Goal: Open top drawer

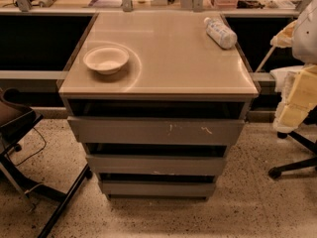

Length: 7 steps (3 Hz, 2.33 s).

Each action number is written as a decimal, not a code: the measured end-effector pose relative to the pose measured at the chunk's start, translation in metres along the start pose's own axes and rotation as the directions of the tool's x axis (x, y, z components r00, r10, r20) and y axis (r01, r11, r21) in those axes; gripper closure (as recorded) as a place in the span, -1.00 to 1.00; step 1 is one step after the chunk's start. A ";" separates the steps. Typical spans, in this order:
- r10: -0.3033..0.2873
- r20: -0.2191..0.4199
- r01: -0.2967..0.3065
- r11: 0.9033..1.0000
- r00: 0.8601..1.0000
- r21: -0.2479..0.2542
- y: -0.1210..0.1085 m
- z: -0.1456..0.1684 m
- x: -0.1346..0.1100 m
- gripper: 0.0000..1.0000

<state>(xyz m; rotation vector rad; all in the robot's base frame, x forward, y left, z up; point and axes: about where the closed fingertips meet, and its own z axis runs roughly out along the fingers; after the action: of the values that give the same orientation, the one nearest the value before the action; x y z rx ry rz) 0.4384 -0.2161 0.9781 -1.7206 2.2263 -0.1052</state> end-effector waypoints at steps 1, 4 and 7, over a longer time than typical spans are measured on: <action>0.000 0.000 0.000 1.000 1.000 0.000 0.000 0.000 0.000 -1.00; 0.008 0.106 0.002 0.995 0.994 -0.102 0.027 0.105 -0.020 -1.00; 0.085 0.212 -0.054 0.988 0.974 -0.148 -0.004 0.181 -0.055 -1.00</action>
Offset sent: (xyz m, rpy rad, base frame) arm -0.0016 0.0052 -0.0278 0.0317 0.0239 0.0015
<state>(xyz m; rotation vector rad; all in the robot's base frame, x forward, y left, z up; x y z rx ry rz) 0.5080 -0.1401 0.8201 -1.6331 2.1725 0.2519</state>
